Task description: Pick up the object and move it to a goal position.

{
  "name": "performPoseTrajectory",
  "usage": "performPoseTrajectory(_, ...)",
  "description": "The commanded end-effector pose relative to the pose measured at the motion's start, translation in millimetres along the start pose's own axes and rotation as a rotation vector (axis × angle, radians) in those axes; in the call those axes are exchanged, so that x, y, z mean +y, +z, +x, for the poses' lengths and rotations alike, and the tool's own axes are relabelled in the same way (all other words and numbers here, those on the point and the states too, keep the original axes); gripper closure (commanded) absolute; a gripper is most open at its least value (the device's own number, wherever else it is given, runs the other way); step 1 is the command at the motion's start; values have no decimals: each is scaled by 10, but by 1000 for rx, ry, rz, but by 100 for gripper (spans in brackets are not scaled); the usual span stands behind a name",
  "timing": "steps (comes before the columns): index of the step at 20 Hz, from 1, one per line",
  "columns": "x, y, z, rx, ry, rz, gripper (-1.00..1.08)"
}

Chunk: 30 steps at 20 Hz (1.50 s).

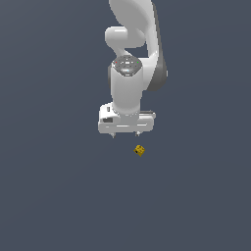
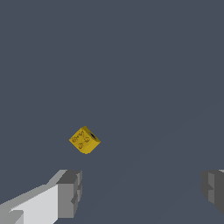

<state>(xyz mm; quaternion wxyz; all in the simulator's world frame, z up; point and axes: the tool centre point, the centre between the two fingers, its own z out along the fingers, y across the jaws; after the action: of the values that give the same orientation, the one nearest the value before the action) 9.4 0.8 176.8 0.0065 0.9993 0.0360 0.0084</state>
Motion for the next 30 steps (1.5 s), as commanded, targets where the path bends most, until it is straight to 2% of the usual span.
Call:
performPoseTrajectory(1,0,0,0,0,0,0,-92)
performPoseTrajectory(10,139,-69,146,36,20,2,-92)
performPoseTrajectory(18,133,-56,149,36,11,1,-92)
performPoseTrajectory(24,65,43,139,30,-56,-1,-92)
performPoseTrajectory(30,-68,229,116,20,-185,-4,-92)
